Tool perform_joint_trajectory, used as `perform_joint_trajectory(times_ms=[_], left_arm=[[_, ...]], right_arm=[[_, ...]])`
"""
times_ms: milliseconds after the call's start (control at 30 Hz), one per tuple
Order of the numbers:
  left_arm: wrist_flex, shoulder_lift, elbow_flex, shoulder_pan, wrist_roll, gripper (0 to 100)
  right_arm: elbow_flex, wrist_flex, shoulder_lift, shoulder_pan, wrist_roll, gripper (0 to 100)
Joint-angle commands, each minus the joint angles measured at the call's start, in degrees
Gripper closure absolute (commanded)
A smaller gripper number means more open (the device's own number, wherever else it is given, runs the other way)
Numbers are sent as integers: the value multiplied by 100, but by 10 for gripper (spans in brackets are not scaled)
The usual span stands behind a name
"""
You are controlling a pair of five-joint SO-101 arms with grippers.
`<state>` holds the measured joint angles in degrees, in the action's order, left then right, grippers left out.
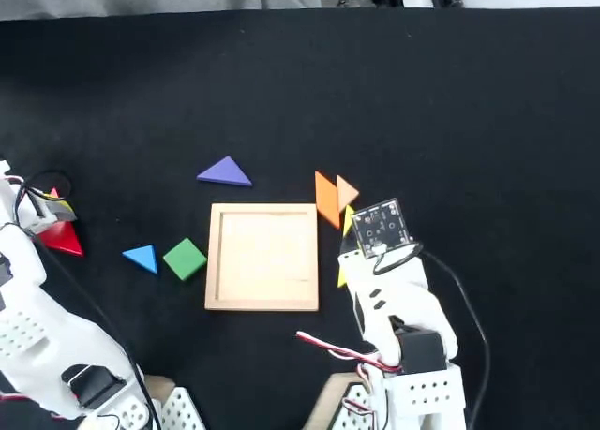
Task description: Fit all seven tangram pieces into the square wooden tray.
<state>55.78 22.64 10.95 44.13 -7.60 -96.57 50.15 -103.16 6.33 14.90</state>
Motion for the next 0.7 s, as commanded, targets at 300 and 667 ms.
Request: perform_joint_trajectory(times_ms=[300, 667], left_arm=[[2040, -870, -1534, -655, -651, 708], [4422, -1442, -3477, -2484, -3341, 707]], right_arm=[[-4, 26, -374, -53, 44, 986], [-4, 26, -382, -88, 44, 986]])
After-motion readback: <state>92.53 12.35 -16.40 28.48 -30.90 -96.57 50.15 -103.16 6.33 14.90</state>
